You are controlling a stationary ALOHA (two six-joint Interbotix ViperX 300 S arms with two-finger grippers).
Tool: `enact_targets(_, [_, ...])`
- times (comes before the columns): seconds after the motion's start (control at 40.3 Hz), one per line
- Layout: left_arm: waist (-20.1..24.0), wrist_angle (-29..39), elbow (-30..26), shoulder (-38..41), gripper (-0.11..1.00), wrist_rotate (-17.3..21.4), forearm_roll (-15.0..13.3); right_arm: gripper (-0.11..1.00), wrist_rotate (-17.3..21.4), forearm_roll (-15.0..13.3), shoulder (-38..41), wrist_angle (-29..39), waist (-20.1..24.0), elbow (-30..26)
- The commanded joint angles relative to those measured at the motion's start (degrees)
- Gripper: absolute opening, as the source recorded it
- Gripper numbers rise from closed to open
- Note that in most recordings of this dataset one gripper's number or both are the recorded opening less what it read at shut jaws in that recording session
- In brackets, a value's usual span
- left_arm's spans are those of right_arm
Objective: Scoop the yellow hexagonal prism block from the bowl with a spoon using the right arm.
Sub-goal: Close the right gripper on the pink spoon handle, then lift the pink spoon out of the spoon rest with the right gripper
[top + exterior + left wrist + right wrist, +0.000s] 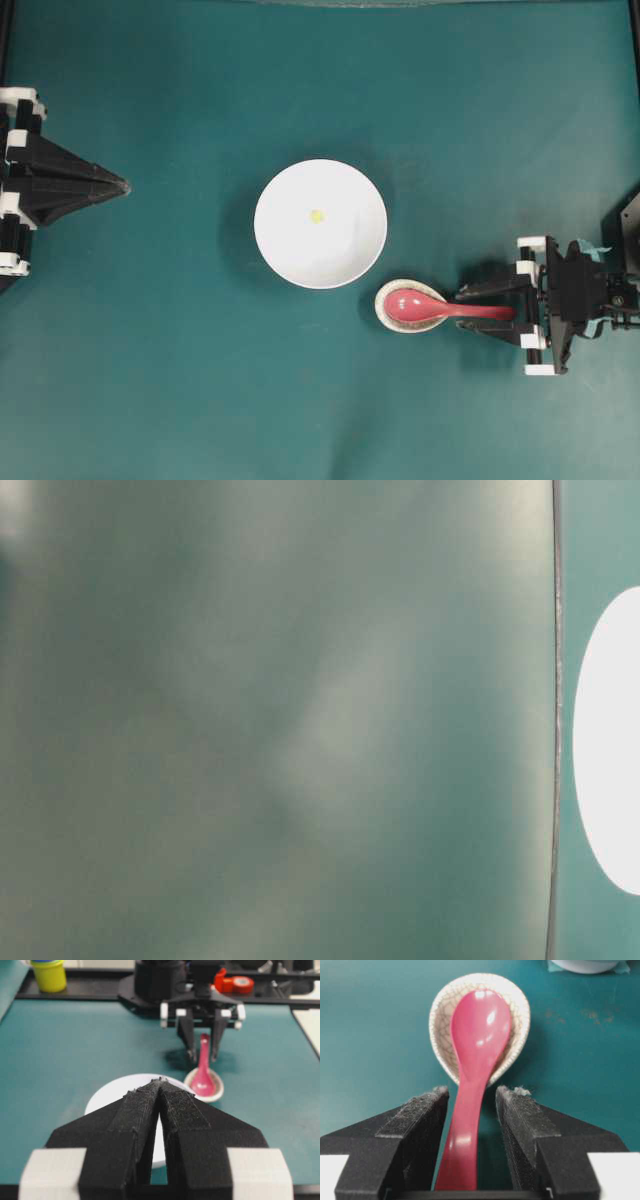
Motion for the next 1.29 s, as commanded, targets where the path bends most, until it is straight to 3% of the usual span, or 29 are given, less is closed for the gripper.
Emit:
enact_targets(0.0, [0.09,-0.70,-1.41,0.53,0.04,-0.09,0.00,0.49,-0.09,0.09,-0.53,-0.35,-0.18,-0.35])
enact_targets(0.471, [0.09,-0.70,-1.41,0.53,0.04,-0.09,0.09,0.38,0.00,0.18,-0.62,-0.26,-0.97,-0.70])
enact_targets(0.694, [0.09,-0.70,-1.41,0.53,0.04,-0.09,0.09,0.24,0.00,0.18,-2.46,-0.26,-1.58,-0.44])
enact_targets(1.066, [0.00,-0.70,-1.41,0.44,0.04,-0.09,0.09,0.24,-1.14,0.09,-9.58,2.55,-3.08,0.09])
enact_targets(1.265, [0.09,-0.70,-1.41,0.44,0.04,-0.09,0.00,0.24,-5.01,0.09,-15.91,8.17,-5.80,-0.97])
